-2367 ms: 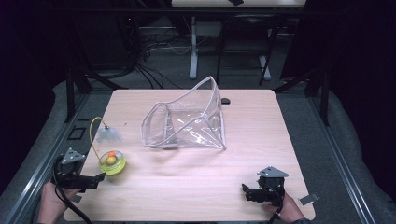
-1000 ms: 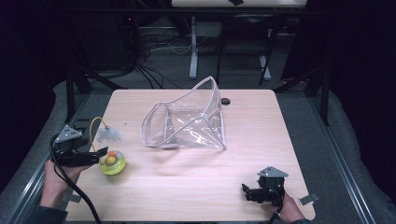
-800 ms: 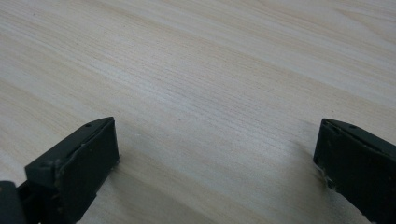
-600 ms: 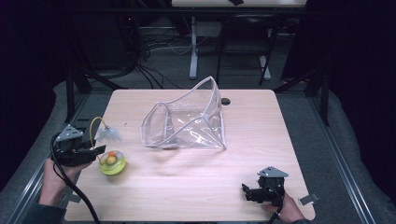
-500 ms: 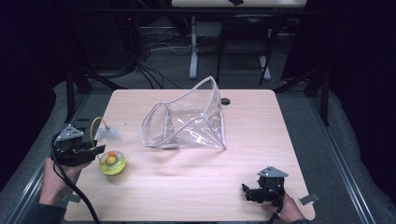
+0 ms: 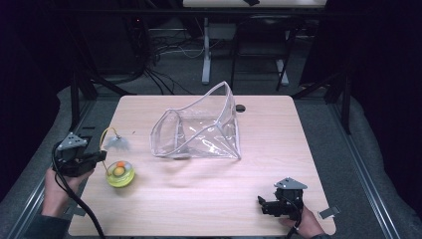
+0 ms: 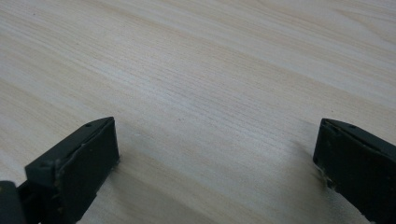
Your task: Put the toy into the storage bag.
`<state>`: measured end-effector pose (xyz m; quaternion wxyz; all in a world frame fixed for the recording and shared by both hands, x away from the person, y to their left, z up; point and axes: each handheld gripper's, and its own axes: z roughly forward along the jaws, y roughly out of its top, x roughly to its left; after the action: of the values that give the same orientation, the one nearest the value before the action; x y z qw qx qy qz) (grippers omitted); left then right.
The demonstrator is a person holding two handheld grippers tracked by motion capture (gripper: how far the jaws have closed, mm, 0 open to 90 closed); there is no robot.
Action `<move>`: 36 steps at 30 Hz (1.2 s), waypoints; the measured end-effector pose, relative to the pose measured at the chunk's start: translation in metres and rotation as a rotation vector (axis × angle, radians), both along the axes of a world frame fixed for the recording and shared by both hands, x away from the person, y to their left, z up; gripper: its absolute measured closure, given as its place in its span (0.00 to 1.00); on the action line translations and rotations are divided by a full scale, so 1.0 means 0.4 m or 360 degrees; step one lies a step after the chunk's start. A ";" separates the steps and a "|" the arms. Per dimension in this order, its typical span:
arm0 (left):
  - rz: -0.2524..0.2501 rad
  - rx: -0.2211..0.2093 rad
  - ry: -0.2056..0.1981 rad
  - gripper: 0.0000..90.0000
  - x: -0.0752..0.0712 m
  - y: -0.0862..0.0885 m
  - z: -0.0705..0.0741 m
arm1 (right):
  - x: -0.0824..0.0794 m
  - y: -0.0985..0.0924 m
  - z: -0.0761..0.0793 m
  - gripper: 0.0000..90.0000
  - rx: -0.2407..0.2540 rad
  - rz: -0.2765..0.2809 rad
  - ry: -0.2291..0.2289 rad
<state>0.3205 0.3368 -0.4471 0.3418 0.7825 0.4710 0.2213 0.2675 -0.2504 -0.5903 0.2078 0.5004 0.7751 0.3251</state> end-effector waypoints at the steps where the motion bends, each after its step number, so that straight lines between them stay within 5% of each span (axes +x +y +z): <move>1: 0.0000 0.0010 -0.0002 0.98 0.000 -0.001 0.001 | 0.000 0.000 0.000 0.00 0.0000 0.0000 0.0000; 11: -0.0038 0.0035 0.0041 0.98 0.009 -0.012 0.015 | 0.000 0.000 0.000 0.00 -0.0001 -0.0002 -0.0001; 21: -0.0086 0.0132 0.0081 0.98 0.027 -0.020 0.050 | 0.000 0.000 0.000 0.00 -0.0001 -0.0002 -0.0001; 36: -0.0120 0.0199 0.0183 0.98 0.083 0.000 0.085 | 0.000 0.000 0.000 0.00 -0.0002 -0.0001 -0.0004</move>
<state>0.3538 0.3369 -0.4132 0.2728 0.8309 0.4454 0.1918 0.2674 -0.2503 -0.5904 0.2092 0.5001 0.7748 0.3252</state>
